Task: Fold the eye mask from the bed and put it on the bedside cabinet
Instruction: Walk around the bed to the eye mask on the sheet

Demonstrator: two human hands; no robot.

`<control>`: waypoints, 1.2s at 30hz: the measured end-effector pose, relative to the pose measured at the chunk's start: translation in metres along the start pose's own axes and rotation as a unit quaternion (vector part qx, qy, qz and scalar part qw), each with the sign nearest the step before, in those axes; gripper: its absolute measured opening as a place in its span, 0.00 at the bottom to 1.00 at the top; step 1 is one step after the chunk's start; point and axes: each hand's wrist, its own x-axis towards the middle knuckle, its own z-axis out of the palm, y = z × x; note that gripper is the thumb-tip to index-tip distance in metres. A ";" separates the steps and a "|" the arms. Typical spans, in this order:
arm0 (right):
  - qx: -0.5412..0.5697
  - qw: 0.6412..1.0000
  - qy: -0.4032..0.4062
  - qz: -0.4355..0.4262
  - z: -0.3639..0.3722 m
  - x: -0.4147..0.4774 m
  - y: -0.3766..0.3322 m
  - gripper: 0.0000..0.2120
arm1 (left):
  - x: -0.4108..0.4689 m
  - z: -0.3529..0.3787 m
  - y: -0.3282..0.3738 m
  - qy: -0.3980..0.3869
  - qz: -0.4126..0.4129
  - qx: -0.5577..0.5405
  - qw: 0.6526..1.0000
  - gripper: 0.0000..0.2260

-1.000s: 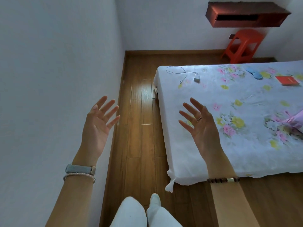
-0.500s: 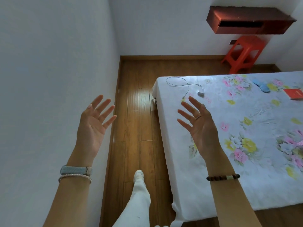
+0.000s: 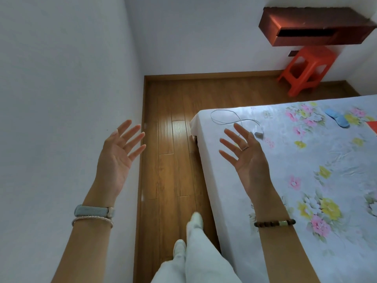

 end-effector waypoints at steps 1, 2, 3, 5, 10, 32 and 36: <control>-0.001 1.000 -0.002 0.001 0.002 0.014 -0.001 0.21 | 0.013 0.000 0.000 0.001 0.000 -0.001 1.000 0.23; -0.001 1.000 -0.004 0.000 0.004 0.029 -0.003 0.21 | 0.027 0.001 0.000 0.003 0.000 -0.004 1.000 0.23; -0.001 1.000 -0.005 -0.001 0.006 0.045 -0.005 0.21 | 0.042 0.001 0.000 0.005 0.001 -0.008 1.000 0.23; -0.002 1.000 -0.004 -0.003 0.009 0.078 -0.008 0.21 | 0.075 0.004 0.000 0.002 0.000 -0.009 1.000 0.23; 0.008 1.000 -0.008 -0.016 0.008 0.170 -0.019 0.21 | 0.170 0.017 0.002 0.003 0.008 -0.004 1.000 0.24; -0.026 0.998 0.048 -0.030 0.032 0.515 -0.084 0.20 | 0.540 0.070 0.030 -0.018 0.026 -0.019 0.999 0.24; -0.012 0.996 0.081 -0.039 0.050 0.585 -0.086 0.20 | 0.624 0.065 0.034 -0.024 0.012 -0.032 0.999 0.23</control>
